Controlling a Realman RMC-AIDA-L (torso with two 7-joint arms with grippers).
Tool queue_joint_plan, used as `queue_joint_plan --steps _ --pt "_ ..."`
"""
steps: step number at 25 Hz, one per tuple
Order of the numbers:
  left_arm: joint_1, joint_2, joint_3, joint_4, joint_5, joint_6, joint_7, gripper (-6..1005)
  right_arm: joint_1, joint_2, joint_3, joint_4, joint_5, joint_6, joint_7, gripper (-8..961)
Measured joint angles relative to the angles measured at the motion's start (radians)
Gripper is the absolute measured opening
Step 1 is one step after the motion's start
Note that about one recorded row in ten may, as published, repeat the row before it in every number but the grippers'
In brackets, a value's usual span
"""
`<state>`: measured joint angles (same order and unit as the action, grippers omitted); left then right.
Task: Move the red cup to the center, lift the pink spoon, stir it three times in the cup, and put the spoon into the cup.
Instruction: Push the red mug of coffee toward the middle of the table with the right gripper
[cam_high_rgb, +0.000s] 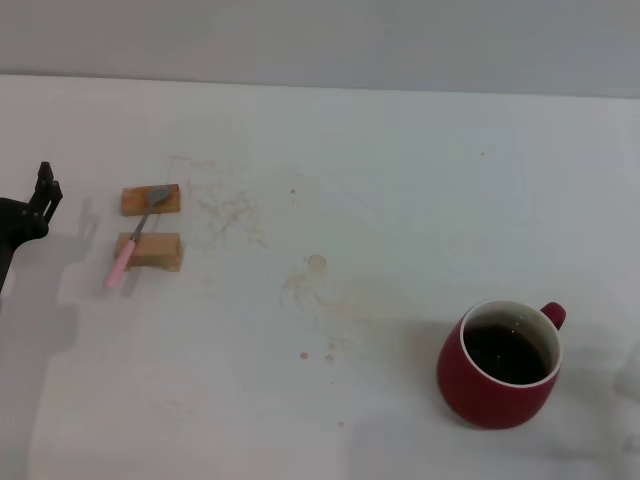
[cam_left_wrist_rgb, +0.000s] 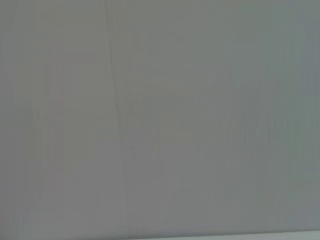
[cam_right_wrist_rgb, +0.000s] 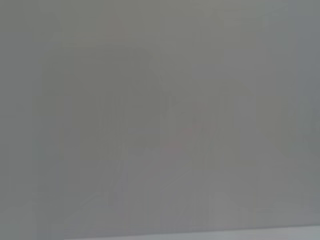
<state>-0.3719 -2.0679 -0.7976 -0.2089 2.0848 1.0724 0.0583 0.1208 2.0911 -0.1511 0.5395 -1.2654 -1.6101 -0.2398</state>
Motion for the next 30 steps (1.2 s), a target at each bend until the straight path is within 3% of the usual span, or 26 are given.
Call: queue_joint_plan --steps 11,30 --pt "-0.005 0.000 0.000 0.004 0.000 -0.006 0.000 807 -0.029 0.000 -0.064 0.091 -0.006 0.011 -0.048 1" --pt "-0.011 0.000 0.000 0.013 0.000 -0.008 0.000 807 -0.008 0.000 -0.121 0.156 -0.010 0.092 -0.049 -1"
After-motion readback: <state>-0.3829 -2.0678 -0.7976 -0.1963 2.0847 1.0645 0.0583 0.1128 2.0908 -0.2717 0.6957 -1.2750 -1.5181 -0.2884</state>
